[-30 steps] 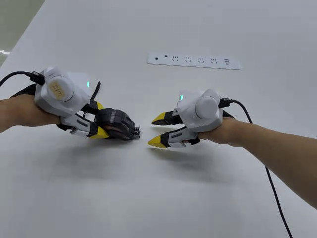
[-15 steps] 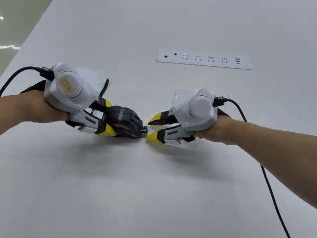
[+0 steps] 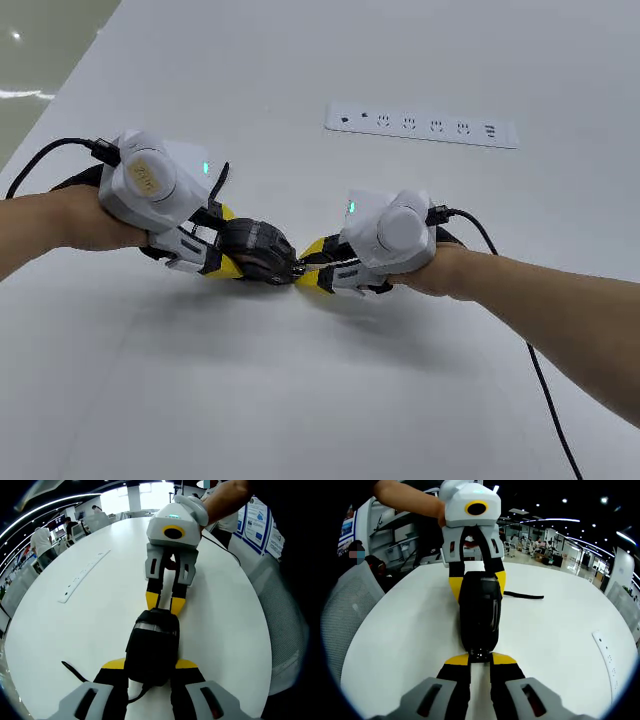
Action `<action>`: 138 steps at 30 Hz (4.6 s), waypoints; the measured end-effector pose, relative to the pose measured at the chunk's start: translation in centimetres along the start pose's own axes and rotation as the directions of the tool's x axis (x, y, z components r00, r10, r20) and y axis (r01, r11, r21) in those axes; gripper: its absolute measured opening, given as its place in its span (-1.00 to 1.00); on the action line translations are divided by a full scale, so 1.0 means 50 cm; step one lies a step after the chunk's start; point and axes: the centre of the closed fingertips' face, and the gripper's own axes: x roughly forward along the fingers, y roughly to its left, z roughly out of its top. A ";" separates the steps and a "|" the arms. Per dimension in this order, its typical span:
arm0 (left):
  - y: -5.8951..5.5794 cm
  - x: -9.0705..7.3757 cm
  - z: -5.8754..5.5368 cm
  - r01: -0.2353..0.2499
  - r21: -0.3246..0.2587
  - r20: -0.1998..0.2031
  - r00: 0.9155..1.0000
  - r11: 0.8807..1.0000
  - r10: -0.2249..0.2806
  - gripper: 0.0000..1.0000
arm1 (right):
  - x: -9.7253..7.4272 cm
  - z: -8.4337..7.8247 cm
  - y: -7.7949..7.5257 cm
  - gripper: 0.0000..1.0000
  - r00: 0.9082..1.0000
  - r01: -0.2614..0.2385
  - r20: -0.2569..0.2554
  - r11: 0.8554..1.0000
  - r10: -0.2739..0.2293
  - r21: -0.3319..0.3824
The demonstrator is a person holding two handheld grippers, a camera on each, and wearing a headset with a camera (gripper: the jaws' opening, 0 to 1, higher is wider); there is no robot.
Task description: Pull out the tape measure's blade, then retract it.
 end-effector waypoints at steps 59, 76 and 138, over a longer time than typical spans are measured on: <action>0.002 -0.001 -0.001 -0.007 -0.055 0.017 1.000 0.998 0.008 -0.42 | -0.064 -0.038 -0.008 -0.77 0.999 -0.027 -0.030 0.999 0.026 -0.031; 0.001 -0.001 -0.001 -0.011 -0.055 0.009 1.000 0.998 0.011 -0.42 | -0.098 -0.063 -0.006 -0.77 0.999 -0.024 -0.043 0.999 0.023 -0.026; 0.000 0.001 0.001 -0.008 -0.060 0.005 1.000 0.998 0.009 -0.42 | -0.223 -0.162 -0.005 -0.77 0.996 -0.035 -0.079 0.999 0.038 0.036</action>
